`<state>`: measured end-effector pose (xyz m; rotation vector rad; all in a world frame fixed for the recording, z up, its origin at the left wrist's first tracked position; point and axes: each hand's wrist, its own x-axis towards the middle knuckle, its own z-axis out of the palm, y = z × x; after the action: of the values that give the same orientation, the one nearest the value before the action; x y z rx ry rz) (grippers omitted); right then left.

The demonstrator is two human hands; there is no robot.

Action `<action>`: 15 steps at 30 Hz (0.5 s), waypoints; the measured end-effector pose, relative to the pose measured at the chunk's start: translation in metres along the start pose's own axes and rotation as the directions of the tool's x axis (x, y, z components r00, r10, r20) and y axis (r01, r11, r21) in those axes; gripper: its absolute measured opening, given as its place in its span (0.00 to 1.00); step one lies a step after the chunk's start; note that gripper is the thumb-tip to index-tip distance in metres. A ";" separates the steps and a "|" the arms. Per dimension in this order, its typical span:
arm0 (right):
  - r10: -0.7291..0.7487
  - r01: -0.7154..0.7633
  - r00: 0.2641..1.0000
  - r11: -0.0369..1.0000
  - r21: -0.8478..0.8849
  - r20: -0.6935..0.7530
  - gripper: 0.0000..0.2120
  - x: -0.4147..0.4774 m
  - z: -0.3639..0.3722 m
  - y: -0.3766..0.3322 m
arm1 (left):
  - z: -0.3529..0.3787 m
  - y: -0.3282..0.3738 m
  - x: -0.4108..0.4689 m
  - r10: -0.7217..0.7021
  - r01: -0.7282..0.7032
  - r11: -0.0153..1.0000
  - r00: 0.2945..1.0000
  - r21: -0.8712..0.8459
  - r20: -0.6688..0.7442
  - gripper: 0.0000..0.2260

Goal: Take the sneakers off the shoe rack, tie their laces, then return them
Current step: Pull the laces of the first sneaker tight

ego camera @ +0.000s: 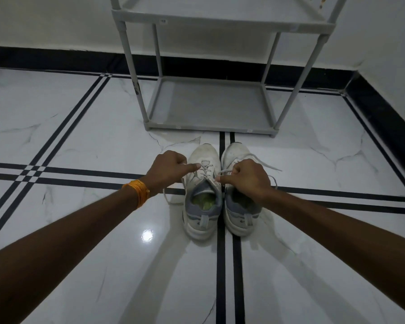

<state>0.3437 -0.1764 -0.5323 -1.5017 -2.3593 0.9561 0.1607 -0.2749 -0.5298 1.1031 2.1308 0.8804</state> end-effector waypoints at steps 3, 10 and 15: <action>-0.041 0.042 0.999 0.999 0.002 -0.031 0.24 0.001 -0.006 -0.002 | -0.008 0.013 0.003 -0.051 0.023 0.958 0.995 -0.285 -0.090 0.14; -0.150 0.153 0.978 0.988 -0.014 0.143 0.18 0.003 -0.055 -0.023 | -0.042 0.040 -0.009 0.235 -0.238 0.946 0.971 -0.221 -0.042 0.18; -0.312 0.279 0.927 0.945 0.173 0.210 0.18 0.007 -0.107 -0.066 | -0.040 0.072 -0.015 0.506 -0.533 0.839 0.839 0.112 0.203 0.13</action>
<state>0.3420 -0.1441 -0.4110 -0.9885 -2.5188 1.2456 0.1726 -0.2675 -0.4476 1.8344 1.8084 0.8132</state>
